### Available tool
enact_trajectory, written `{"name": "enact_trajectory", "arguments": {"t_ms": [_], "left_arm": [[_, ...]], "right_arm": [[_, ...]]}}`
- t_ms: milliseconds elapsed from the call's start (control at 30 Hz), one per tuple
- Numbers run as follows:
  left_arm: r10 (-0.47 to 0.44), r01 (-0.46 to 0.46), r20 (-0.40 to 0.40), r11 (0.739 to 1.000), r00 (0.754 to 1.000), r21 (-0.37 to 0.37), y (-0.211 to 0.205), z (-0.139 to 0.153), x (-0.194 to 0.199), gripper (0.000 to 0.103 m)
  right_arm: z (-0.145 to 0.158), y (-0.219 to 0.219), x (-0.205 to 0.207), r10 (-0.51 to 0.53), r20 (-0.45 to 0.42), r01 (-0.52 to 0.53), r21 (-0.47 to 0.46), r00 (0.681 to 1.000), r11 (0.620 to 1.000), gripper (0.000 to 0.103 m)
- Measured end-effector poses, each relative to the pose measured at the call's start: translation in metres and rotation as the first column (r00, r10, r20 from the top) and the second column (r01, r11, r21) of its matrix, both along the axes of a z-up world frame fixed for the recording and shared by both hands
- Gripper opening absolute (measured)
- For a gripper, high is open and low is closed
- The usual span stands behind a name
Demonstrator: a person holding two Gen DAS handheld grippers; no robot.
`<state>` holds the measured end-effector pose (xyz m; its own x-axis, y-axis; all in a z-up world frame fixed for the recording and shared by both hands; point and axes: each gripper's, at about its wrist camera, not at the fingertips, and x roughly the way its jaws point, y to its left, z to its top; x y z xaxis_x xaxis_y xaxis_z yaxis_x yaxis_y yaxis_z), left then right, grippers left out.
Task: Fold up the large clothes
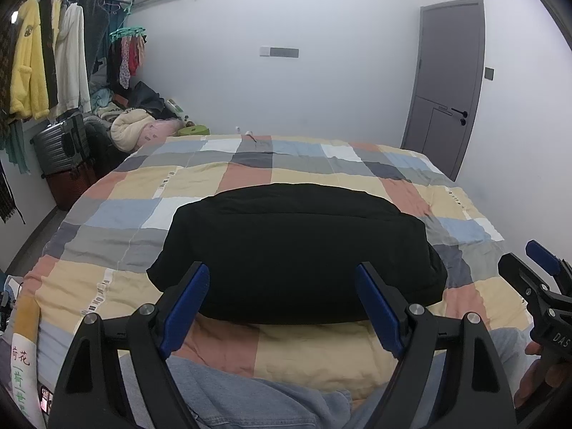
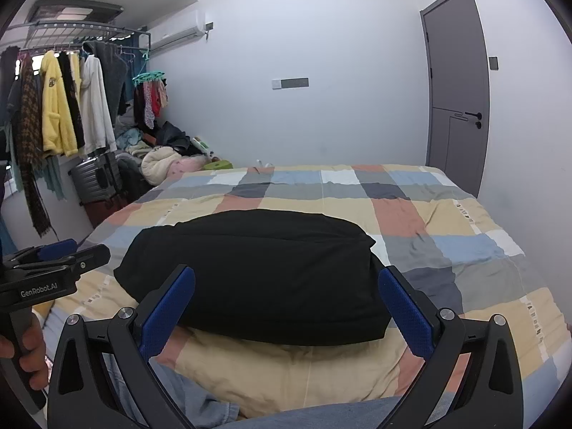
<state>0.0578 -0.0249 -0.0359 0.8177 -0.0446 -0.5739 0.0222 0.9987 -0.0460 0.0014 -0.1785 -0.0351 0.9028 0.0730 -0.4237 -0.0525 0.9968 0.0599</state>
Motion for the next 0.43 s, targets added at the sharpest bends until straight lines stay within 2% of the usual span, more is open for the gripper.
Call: {"name": "enact_trajectory", "arguments": {"t_ms": [433], "left_arm": [[-0.002, 0.002, -0.001, 1.0, 1.0, -0.002, 0.0002, 0.0003, -0.0008, 0.084]], "right_arm": [[-0.0001, 0.0013, -0.0009, -0.005, -0.004, 0.005, -0.007, 1.0, 1.0, 0.103]]}}
